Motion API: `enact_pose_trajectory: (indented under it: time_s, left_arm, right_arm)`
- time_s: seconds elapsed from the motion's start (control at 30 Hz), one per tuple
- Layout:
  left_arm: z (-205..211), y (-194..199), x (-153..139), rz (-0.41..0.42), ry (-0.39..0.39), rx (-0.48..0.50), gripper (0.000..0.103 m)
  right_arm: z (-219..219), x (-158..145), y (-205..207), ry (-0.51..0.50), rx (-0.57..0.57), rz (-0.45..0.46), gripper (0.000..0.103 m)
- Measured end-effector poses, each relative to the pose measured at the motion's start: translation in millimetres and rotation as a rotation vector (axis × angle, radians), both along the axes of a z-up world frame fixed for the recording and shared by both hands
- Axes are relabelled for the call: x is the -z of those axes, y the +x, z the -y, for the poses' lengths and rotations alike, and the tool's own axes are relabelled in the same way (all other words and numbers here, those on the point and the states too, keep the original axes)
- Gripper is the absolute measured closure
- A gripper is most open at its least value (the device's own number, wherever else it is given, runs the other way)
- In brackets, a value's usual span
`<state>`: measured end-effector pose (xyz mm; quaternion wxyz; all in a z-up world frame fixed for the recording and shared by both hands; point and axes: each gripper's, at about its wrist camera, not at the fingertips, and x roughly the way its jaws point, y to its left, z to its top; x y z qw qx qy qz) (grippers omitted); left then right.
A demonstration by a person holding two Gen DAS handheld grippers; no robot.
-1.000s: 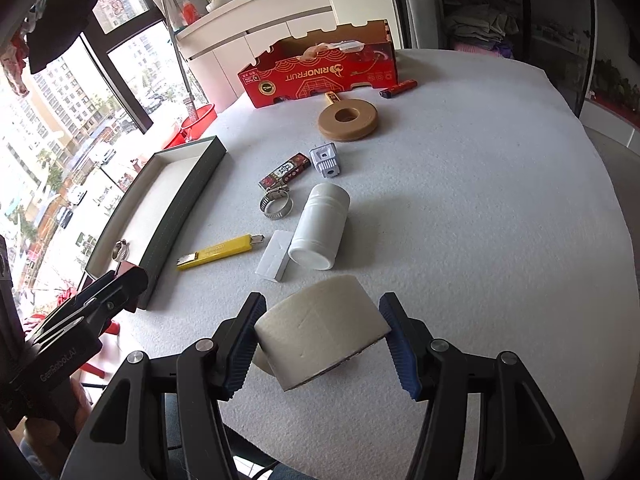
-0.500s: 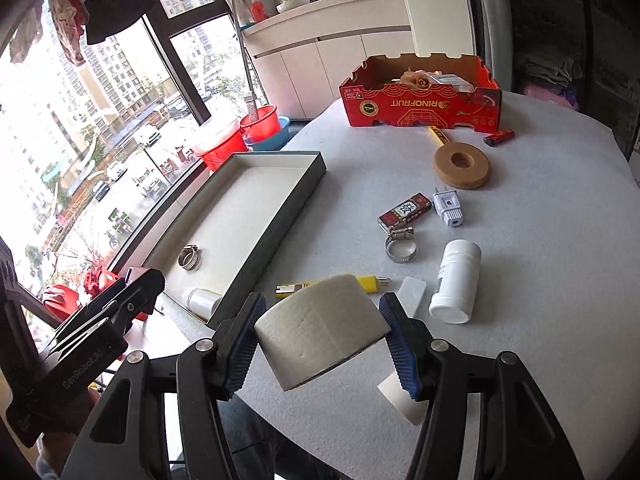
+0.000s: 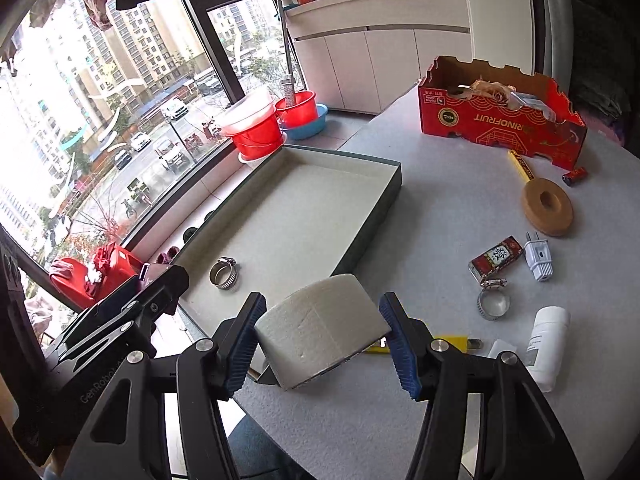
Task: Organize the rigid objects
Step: 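Carry the red card box and tape roll over the green tray with both grippers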
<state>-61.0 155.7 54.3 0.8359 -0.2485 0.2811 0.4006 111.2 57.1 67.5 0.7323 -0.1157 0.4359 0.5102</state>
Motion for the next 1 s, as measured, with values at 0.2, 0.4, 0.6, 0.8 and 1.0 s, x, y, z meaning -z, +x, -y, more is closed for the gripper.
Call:
enact_pose_trajectory:
  time_s: [0.2,0.4,0.6,0.8,1.0]
  left_arm:
    - [-32,12,4,0.007,0.004,-0.041,0.028]
    - [-56,31,12,-0.02,0.008,-0.038,0.028]
    - [-76,43,30,-0.044,-0.03,-0.051,0.028]
    - [-89,49,43,-0.066,-0.056,-0.065,0.028]
    - [-95,54,48,-0.083,-0.062,-0.068,0.028]
  right_arm:
    - [-41,2,16,-0.007,-0.008,0.0,0.043]
    - [-71,10,31,-0.012,0.001,-0.021,0.043]
    - [-94,21,42,-0.03,-0.004,-0.036,0.043]
    - [-108,35,50,-0.052,-0.001,-0.044,0.043]
    - [-116,45,57,-0.073,0.007,-0.059,0.043]
